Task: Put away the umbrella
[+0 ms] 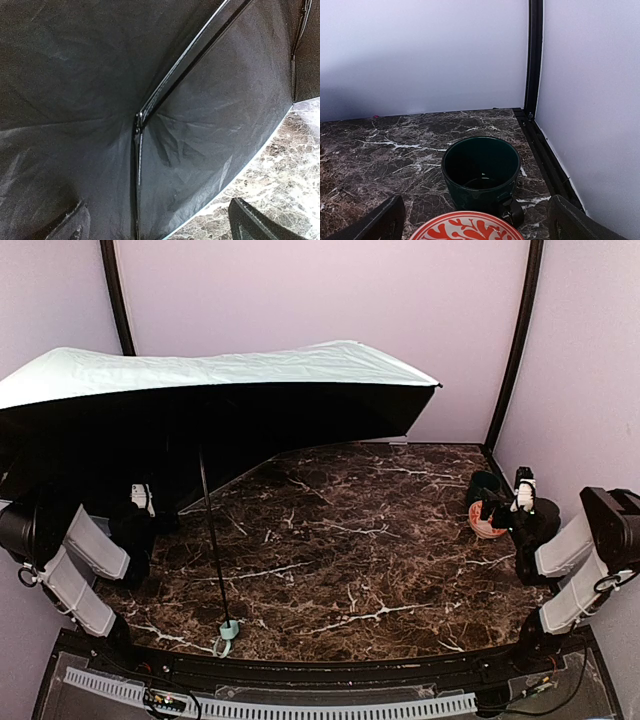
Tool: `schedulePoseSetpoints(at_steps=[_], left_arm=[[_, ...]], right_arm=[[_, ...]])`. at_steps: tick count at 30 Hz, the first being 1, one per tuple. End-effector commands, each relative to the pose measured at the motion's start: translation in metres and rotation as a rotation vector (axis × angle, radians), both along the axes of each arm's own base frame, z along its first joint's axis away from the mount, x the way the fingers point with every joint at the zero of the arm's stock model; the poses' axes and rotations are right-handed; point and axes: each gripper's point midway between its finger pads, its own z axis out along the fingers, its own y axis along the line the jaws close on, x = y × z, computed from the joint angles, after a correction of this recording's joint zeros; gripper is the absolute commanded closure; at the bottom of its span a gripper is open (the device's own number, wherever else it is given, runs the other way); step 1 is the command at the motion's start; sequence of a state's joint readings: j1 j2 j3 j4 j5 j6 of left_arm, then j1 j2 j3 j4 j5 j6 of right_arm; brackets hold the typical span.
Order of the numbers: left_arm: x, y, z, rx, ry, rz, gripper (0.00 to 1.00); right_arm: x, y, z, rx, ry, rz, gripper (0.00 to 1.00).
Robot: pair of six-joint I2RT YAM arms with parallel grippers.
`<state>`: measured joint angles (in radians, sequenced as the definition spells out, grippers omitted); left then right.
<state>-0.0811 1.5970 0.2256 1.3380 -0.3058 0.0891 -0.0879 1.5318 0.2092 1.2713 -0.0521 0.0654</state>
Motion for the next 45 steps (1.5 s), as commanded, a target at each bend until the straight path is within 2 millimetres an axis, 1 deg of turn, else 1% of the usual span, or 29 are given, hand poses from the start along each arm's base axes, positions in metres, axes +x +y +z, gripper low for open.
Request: schedulePoseSetpoints(at_steps=[1,10,12,15,16,17,19,20,22,23,24,25,27,28,29,30,31,32,34,35,36,38,40,42,44,45], left_arm=[[0.003,0.001,0.012,-0.012,-0.046,0.002,0.01],[0.003,0.001,0.012,-0.015,-0.043,-0.002,0.01],[0.002,0.003,0.012,-0.017,-0.045,0.002,0.01],[-0.003,0.002,0.015,-0.020,-0.041,0.008,0.01],[-0.006,-0.001,0.020,-0.007,-0.062,0.002,0.01],[-0.009,-0.002,0.026,0.010,-0.097,0.006,0.01],[-0.016,-0.003,0.029,0.029,-0.129,0.014,0.02],[-0.018,-0.003,0.029,0.027,-0.128,0.015,0.03],[-0.017,-0.003,0.029,0.029,-0.125,0.015,0.04],[-0.017,-0.001,0.035,0.040,-0.140,0.037,0.05],[-0.017,0.000,0.040,0.065,-0.130,0.097,0.03],[-0.012,-0.004,0.053,0.096,-0.121,0.117,0.03],[0.002,-0.026,0.063,0.121,-0.068,0.035,0.05],[0.005,-0.029,0.069,0.112,-0.076,0.020,0.06],[0.005,-0.029,0.072,0.074,-0.093,0.031,0.06],[0.003,-0.029,0.069,0.023,-0.089,0.043,0.07],[0.000,-0.034,0.068,0.032,-0.083,0.039,0.09],[-0.004,-0.040,0.073,0.047,-0.090,0.039,0.09],[-0.009,-0.064,0.080,0.039,-0.088,-0.046,0.11],[-0.011,-0.073,0.085,0.003,-0.079,-0.082,0.12],[-0.014,-0.080,0.075,-0.063,-0.008,-0.101,0.13],[-0.021,-0.092,0.071,-0.197,0.077,-0.152,0.17],[-0.033,-0.106,0.069,-0.298,0.146,-0.212,0.21],[-0.047,-0.118,0.066,-0.355,0.196,-0.255,0.22],[-0.057,-0.127,0.072,-0.378,0.199,-0.292,0.22],[-0.060,-0.131,0.078,-0.387,0.189,-0.311,0.22]], right_arm=[[0.003,-0.001,0.011,0.005,-0.039,-0.006,0.00],[0.003,-0.001,0.011,0.005,-0.038,-0.004,0.00],[0.001,-0.003,0.015,0.013,-0.053,-0.020,0.01],[-0.001,-0.016,0.027,0.032,-0.049,-0.095,0.00],[-0.002,-0.017,0.038,0.035,-0.056,-0.103,0.00],[0.000,-0.016,0.040,0.042,-0.033,-0.098,0.00],[0.002,-0.011,0.052,0.108,-0.013,-0.072,0.00],[0.003,-0.003,0.060,0.134,-0.017,-0.026,0.00],[0.002,0.021,0.076,0.185,-0.043,0.108,0.00],[0.001,0.029,0.083,0.216,-0.051,0.158,0.01],[0.001,0.038,0.088,0.246,-0.050,0.201,0.01],[0.002,0.045,0.092,0.268,-0.043,0.237,0.02],[0.003,0.064,0.099,0.279,-0.015,0.295,0.03],[0.003,0.075,0.101,0.271,-0.005,0.321,0.03],[0.003,0.085,0.104,0.261,0.003,0.341,0.03],[0.001,0.095,0.107,0.250,0.007,0.367,0.03],[-0.001,0.104,0.107,0.246,0.020,0.384,0.03],[-0.003,0.111,0.109,0.245,0.020,0.394,0.03],[-0.010,0.123,0.111,0.243,0.027,0.411,0.03],[-0.012,0.127,0.111,0.240,0.035,0.410,0.03],[-0.014,0.131,0.110,0.233,0.046,0.414,0.03],[-0.017,0.139,0.107,0.226,0.074,0.425,0.04],[-0.021,0.152,0.102,0.209,0.104,0.460,0.05],[-0.024,0.164,0.099,0.183,0.128,0.485,0.05],[-0.027,0.174,0.098,0.168,0.133,0.509,0.05],[-0.028,0.177,0.097,0.166,0.132,0.519,0.05]])
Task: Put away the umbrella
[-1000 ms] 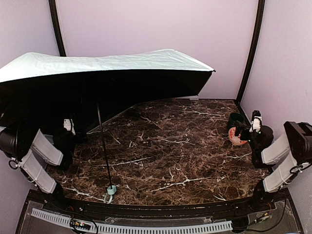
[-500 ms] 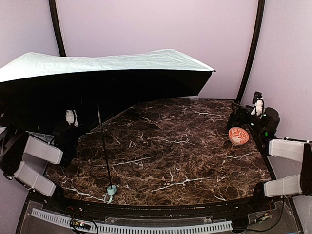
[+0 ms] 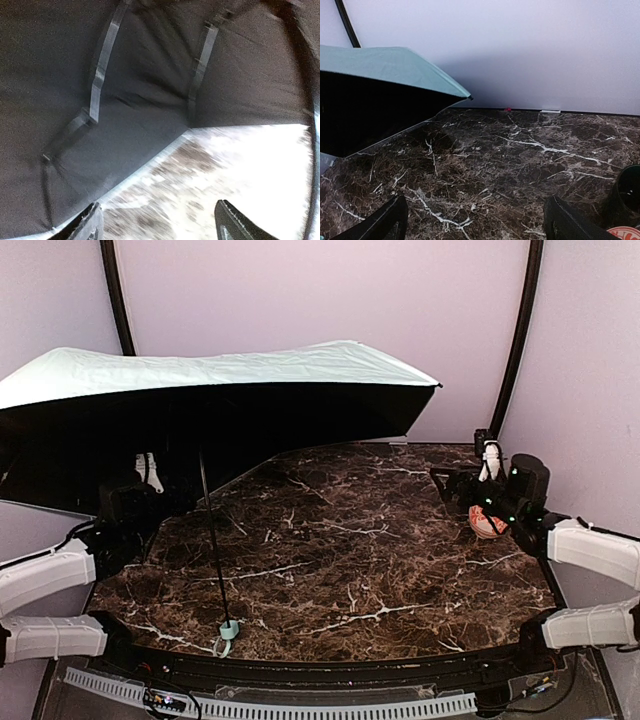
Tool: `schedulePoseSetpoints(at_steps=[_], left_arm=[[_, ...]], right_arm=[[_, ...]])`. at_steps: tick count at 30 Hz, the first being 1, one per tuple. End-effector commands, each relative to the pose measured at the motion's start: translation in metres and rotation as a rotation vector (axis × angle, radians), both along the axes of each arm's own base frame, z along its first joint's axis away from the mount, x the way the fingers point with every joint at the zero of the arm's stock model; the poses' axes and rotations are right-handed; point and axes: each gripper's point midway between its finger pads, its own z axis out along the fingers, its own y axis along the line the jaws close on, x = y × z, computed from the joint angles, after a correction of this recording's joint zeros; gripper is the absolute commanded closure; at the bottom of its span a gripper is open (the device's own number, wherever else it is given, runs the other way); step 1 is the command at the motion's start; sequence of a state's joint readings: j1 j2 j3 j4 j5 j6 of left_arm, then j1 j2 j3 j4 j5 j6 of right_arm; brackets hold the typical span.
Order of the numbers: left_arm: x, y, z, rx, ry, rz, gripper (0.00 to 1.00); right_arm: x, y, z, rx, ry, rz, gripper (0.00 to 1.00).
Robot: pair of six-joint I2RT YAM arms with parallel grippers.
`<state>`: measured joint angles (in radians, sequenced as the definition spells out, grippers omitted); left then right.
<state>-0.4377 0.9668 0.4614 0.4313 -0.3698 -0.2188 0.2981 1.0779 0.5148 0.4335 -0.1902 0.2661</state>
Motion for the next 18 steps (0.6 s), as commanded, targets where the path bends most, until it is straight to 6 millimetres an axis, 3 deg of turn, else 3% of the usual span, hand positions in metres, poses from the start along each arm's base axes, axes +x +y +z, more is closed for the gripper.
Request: schedulePoseSetpoints(at_steps=[1,5,10,14,18], left_arm=[[-0.027,-0.024,-0.019,-0.098,0.157,-0.114,0.21],[-0.037,-0.056,0.006,-0.151,0.111,-0.292,0.13],[-0.047,-0.083,-0.009,-0.133,0.177,-0.400,0.07],[-0.051,-0.074,0.004,-0.152,0.125,-0.365,0.10],[-0.052,-0.064,0.046,-0.152,0.029,-0.335,0.16]], right_arm=[[-0.001,0.016,0.004,-0.035,-0.006,0.030,0.05],[-0.001,0.029,0.005,-0.037,0.000,0.064,0.05],[-0.005,0.043,0.003,-0.055,0.001,0.099,0.05],[-0.006,0.047,-0.001,-0.070,0.011,0.109,0.05],[-0.006,0.052,-0.003,-0.077,0.017,0.121,0.05]])
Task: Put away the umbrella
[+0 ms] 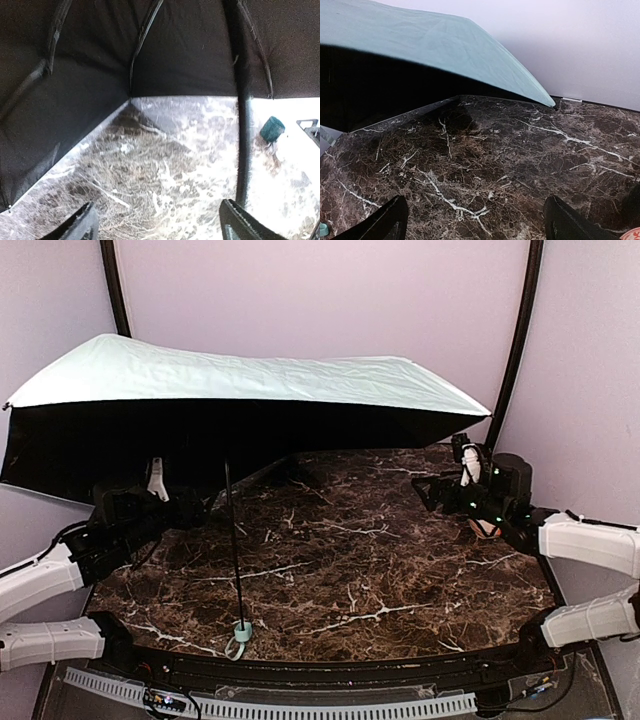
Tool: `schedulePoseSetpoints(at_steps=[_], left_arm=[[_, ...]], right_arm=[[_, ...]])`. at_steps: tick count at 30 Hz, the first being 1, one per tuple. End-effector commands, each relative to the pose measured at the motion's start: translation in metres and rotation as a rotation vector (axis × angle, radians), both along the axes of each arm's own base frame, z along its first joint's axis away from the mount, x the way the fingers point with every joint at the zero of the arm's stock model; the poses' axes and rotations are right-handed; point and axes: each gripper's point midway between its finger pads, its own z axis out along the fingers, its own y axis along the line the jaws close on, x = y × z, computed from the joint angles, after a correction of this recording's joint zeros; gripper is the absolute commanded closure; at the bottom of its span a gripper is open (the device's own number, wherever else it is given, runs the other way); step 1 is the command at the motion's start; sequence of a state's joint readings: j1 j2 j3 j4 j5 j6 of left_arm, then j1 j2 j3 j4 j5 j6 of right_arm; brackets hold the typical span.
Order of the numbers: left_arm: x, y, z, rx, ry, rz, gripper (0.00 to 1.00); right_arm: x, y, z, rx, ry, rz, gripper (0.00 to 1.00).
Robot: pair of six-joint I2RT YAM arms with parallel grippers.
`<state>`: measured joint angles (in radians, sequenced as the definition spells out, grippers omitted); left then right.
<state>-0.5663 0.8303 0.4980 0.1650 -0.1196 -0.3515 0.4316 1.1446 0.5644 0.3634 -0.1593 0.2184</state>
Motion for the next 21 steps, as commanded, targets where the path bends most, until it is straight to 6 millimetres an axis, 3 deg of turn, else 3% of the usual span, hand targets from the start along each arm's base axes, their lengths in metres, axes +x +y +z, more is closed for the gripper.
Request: schedulePoseSetpoints(at_steps=[1,5,8,12,19,21], left_arm=[[-0.005,0.002,0.058,-0.050,-0.116,-0.007,0.17],[-0.014,-0.024,0.070,-0.065,-0.115,-0.137,0.18],[-0.015,-0.032,0.051,-0.049,-0.056,-0.165,0.15],[-0.016,-0.021,0.021,-0.044,0.007,-0.106,0.13],[-0.021,-0.006,-0.015,-0.068,0.101,-0.026,0.26],[-0.029,-0.019,-0.026,-0.103,0.123,-0.082,0.32]], right_arm=[[0.005,0.008,0.014,0.001,-0.035,0.011,0.05],[0.007,0.011,0.013,-0.002,-0.031,0.015,0.05],[0.007,0.015,0.012,-0.003,-0.026,0.020,0.05],[0.006,0.019,0.009,-0.017,-0.019,0.028,0.06],[0.006,0.024,0.004,-0.025,-0.009,0.039,0.06],[0.005,0.025,0.004,-0.025,-0.009,0.039,0.06]])
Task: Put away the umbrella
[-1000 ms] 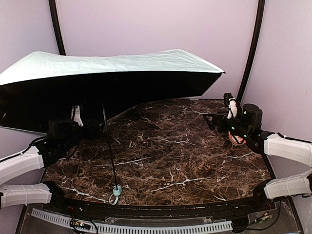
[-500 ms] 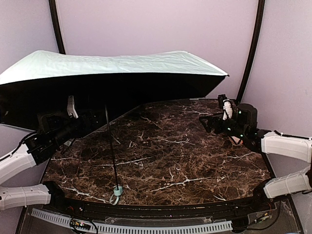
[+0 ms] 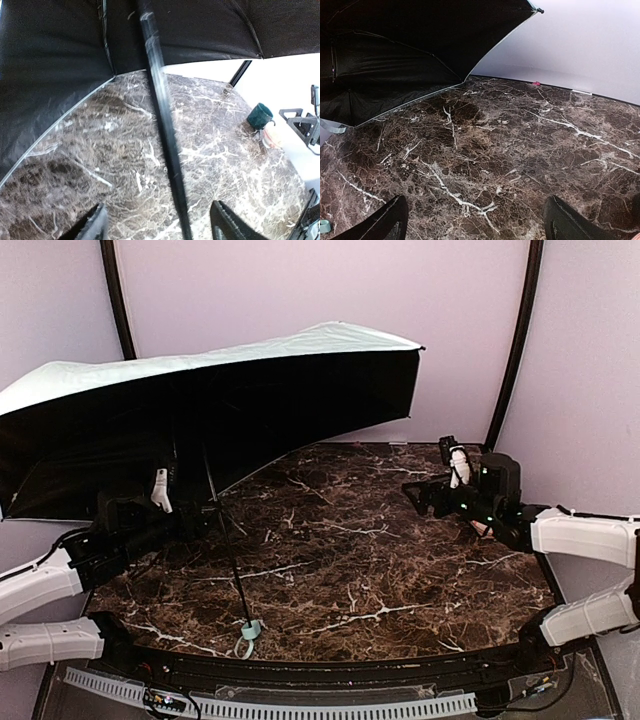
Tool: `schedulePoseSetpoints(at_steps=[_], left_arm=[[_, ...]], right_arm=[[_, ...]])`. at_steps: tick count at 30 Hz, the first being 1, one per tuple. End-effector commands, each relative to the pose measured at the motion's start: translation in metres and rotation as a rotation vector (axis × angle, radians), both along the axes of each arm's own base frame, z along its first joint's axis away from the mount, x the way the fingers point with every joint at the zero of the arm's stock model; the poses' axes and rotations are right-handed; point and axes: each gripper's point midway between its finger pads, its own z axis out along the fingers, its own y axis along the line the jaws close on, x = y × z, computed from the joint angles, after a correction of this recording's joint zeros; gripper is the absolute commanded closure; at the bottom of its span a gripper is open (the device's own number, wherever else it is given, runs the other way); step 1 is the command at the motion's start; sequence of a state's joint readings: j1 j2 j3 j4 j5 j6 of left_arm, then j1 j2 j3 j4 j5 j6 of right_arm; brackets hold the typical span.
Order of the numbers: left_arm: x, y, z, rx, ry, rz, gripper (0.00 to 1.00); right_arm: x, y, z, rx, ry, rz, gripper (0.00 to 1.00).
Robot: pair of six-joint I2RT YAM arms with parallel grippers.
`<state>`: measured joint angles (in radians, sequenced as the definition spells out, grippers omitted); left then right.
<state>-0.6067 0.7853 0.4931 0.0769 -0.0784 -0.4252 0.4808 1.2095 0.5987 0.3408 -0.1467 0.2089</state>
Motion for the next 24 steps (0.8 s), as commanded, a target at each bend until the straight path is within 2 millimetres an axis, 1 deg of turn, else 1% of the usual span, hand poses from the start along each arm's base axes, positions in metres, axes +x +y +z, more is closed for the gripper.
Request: schedulePoseSetpoints(at_steps=[1,4,6,7,8,9,11,13,15,16,17,19,21,24], left_arm=[[-0.013,-0.016,-0.019,-0.075,0.051,-0.057,0.35],[-0.016,-0.031,-0.031,-0.065,0.074,-0.099,0.40],[-0.016,-0.035,-0.039,-0.038,0.088,-0.105,0.42],[-0.016,-0.038,-0.039,-0.033,0.084,-0.112,0.44],[-0.016,-0.039,-0.039,-0.027,0.077,-0.112,0.49],[-0.015,-0.040,-0.039,-0.020,0.068,-0.111,0.57],[-0.014,-0.042,-0.037,-0.008,0.053,-0.112,0.77],[-0.015,-0.046,-0.032,0.004,0.029,-0.126,0.91],[-0.015,-0.053,-0.027,0.024,0.007,-0.143,1.00],[-0.015,-0.058,-0.023,0.034,-0.005,-0.149,1.00],[-0.013,-0.061,-0.021,0.052,-0.008,-0.145,1.00],[-0.010,-0.067,-0.017,0.104,-0.014,-0.135,1.00],[-0.007,-0.075,-0.012,0.155,-0.031,-0.131,1.00],[-0.002,-0.089,0.000,0.161,-0.057,-0.115,1.00]], right_arm=[[0.006,0.007,0.017,0.010,-0.051,0.000,0.06],[0.005,0.010,0.016,0.010,-0.048,0.006,0.06],[0.004,0.012,0.017,0.009,-0.046,0.011,0.06],[0.004,0.013,0.017,0.010,-0.047,0.013,0.06],[0.003,0.014,0.017,0.012,-0.047,0.016,0.06],[0.002,0.015,0.018,0.016,-0.045,0.018,0.06],[0.000,0.021,0.017,0.024,-0.039,0.030,0.07],[-0.004,0.030,0.016,0.032,-0.033,0.051,0.09],[-0.010,0.043,0.018,0.045,-0.035,0.079,0.09],[-0.014,0.052,0.021,0.057,-0.037,0.099,0.10],[-0.017,0.061,0.025,0.073,-0.039,0.122,0.10],[-0.025,0.082,0.045,0.125,-0.056,0.167,0.11],[-0.034,0.105,0.072,0.196,-0.093,0.219,0.13],[-0.049,0.139,0.113,0.301,-0.159,0.307,0.13]])
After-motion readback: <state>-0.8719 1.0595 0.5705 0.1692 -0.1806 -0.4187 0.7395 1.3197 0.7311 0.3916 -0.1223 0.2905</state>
